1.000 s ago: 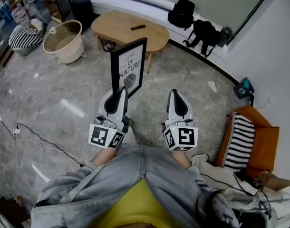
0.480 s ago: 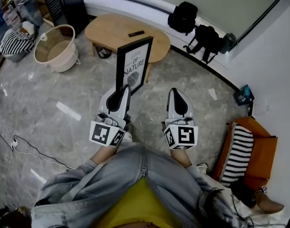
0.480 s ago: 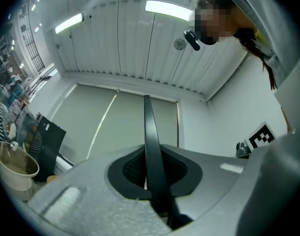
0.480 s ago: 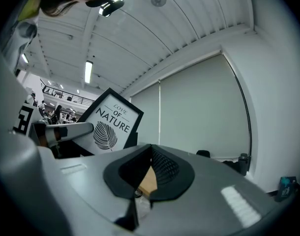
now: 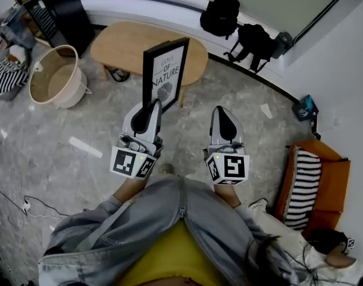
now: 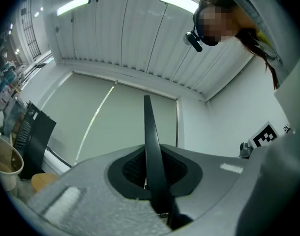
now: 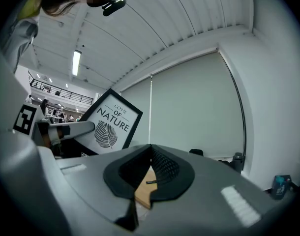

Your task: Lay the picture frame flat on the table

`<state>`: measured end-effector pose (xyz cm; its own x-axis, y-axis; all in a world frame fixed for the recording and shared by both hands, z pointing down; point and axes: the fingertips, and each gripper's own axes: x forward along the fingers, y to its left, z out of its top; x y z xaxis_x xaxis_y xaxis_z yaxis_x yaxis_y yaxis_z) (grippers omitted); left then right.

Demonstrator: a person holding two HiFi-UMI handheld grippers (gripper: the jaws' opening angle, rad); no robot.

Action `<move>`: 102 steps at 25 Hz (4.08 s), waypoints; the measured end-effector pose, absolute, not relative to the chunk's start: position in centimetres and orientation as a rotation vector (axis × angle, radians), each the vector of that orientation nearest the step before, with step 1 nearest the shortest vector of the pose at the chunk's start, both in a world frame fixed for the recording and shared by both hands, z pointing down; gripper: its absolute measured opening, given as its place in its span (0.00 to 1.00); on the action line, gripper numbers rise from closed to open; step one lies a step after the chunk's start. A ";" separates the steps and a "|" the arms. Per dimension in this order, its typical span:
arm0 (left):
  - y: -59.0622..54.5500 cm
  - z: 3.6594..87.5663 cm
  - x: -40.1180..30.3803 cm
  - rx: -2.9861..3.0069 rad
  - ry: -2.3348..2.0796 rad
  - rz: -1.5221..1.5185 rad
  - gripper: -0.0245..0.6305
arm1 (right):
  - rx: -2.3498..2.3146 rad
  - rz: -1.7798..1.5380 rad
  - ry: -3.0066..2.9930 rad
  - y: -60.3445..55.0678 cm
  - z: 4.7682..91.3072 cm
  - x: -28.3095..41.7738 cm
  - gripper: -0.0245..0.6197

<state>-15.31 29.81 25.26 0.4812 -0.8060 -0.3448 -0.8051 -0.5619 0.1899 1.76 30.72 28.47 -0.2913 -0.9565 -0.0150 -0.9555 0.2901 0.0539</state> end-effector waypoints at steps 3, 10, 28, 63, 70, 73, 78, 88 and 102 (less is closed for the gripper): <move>26.9 25.6 -15.8 2.679 -1.449 -0.618 0.08 | 1.874 -0.048 -2.480 28.0 28.6 1.6 0.03; 23.2 26.8 -16.5 2.643 -1.455 -0.627 0.08 | 1.852 -0.043 -2.489 24.0 29.2 1.1 0.03; -0.4 28.2 -10.4 2.601 -1.555 -0.602 0.09 | 1.674 -0.053 -2.630 -2.7 30.3 5.0 0.03; -23.2 24.4 -4.3 2.692 -1.072 -0.803 0.08 | 1.327 0.297 -2.961 -26.7 28.4 6.0 0.24; -22.7 23.4 -4.5 2.794 -0.774 -0.858 0.08 | 1.132 0.313 -3.071 -26.0 27.5 4.7 0.24; -22.2 23.1 -4.8 2.823 -0.663 -0.885 0.08 | 1.082 0.302 -3.117 -25.2 27.0 5.0 0.22; -21.5 23.4 -5.0 2.877 -0.640 -0.846 0.09 | 1.119 0.231 -3.117 -24.4 26.8 5.1 0.18; -23.1 25.3 -3.6 2.956 -0.923 -0.538 0.19 | 1.380 0.048 -3.002 -23.5 27.0 6.8 0.17; -24.3 27.1 -1.7 3.005 -1.024 -0.163 0.27 | 1.528 0.026 -2.905 -23.3 28.2 9.0 0.16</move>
<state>-1.74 -24.26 27.09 0.7873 -0.6069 -0.1088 -0.6107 -0.7918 -0.0022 9.02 -23.34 28.21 -0.5588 -0.8210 -0.1169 -0.8188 0.5686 -0.0791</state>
